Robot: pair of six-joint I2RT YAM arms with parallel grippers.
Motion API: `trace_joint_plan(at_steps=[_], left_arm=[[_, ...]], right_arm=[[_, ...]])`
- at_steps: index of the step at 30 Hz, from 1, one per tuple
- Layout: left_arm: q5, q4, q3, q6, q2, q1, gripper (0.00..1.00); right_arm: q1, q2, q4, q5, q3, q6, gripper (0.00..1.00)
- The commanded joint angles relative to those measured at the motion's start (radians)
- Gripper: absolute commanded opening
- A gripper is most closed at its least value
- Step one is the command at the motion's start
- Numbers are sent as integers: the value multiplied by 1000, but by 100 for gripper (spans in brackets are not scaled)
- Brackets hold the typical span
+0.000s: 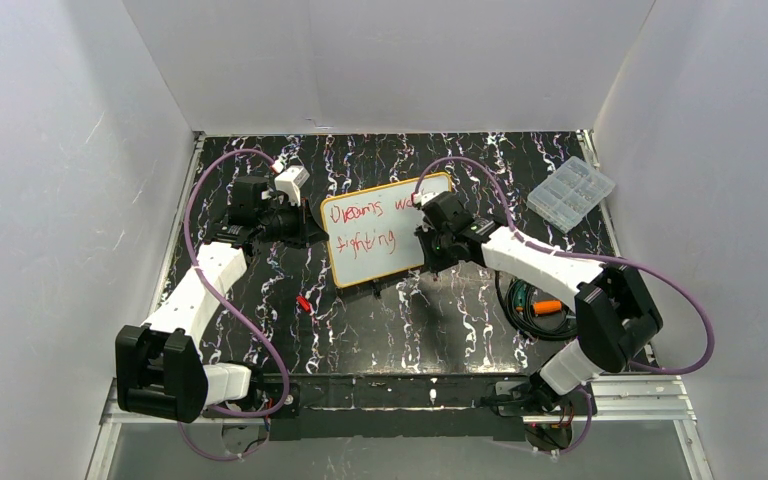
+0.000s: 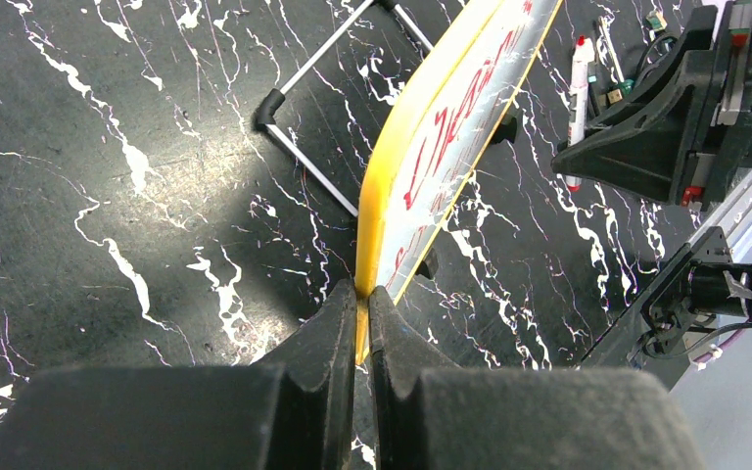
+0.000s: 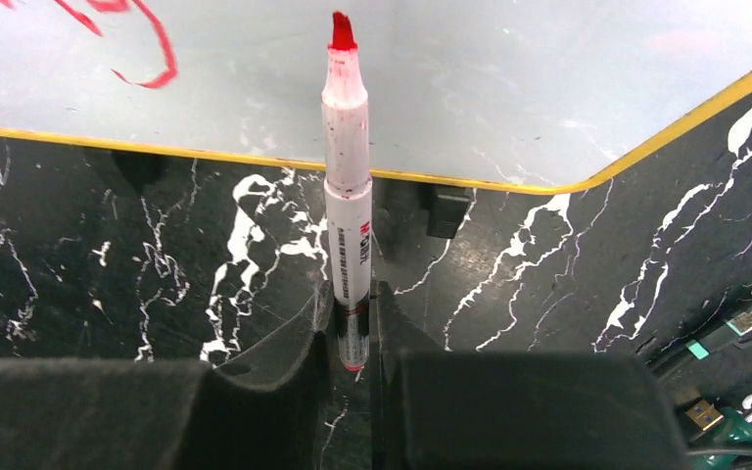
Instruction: Write a sentence on the whiteboard
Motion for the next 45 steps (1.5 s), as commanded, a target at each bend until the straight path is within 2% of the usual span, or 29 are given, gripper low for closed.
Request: trace_joint_plan(at_steps=[1,13,20,28,45], left_arm=[[12,1,-14,5,-45,-2,0],[14,1,-10,7,-31,-2,0],[22,0,-6,5,-22,-2,0],[21,1,-8,6,-26,-2,0],[21,0,-9,6,-32,-2,0]], right_arm=[[-30,-39,-3,-88,-22,-93,1],[-32,-3,-7,-215,-5,-75,1],[-32,21,-18,-199,14,-61,1],[-37,49,-47,-110,44,-33,1],[-67,127,-67,-71,137,-50,1]])
